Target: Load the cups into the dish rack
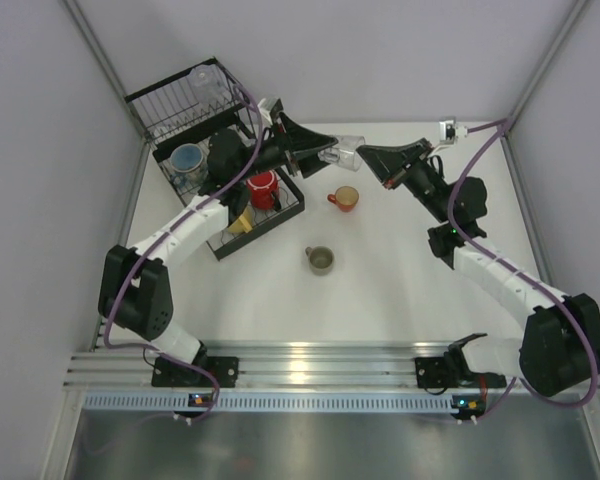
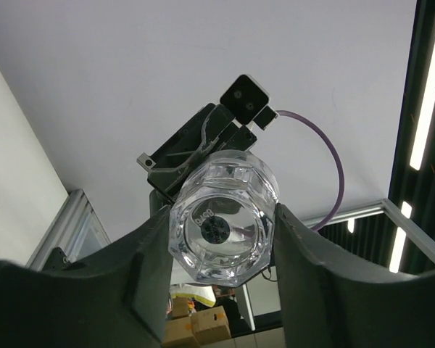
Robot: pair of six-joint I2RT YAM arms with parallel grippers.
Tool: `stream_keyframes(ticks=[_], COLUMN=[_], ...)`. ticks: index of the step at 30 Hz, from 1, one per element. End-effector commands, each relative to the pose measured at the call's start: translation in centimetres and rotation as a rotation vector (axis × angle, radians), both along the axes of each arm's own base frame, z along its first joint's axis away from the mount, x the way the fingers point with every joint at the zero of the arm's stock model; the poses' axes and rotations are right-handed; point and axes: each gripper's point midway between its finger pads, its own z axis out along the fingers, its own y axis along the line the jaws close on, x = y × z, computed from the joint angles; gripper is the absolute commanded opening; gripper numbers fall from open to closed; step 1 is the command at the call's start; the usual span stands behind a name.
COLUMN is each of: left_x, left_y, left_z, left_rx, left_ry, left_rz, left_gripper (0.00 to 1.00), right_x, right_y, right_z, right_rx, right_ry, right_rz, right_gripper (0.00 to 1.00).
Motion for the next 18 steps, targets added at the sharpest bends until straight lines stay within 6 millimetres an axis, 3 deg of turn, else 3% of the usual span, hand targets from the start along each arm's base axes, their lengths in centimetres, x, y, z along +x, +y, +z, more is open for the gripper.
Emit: stream_keyframes(ticks=[1,3,4,5,9,18], left_x=[0.2,0.3,0.3,0.4,0.5,1.3], left_y=[0.4,0.5,0.6,0.6,0.7,1.2], left_z=[1.5,1.6,1.9,1.8,2.1,3.0], left_rx=[-0.038,-0.035,-0.033,-0.031,-0.022,0.128], left_ry=[-0.083,-0.098,-0.119,-0.124,-0.155,-0.301], left_rz=[0.026,0.029,0.033,0.034,0.032,0.096], left_gripper=[0.39,0.22,0.07,0.01,0.00,0.00], right_x=[-1.6,-1.5,-1.4,-1.4,-1.3,-1.4], right_y=[0.4,0.6,0.7,0.7,0.9,0.2], right_z=[1.8,1.5,1.5,1.2,0.8,-0.3], right_rx=[0.009,-0.002,-0.006,-0.014,-0.032,-0.099], right_ry=[-0.111,-0.104,-0.100,-0.092,-0.087,-0.057], right_rz=[0.027,0.036,0.040,0.043,0.048,0.019], right_gripper=[0.00,0.00,0.00,0.00,0.04,0.49])
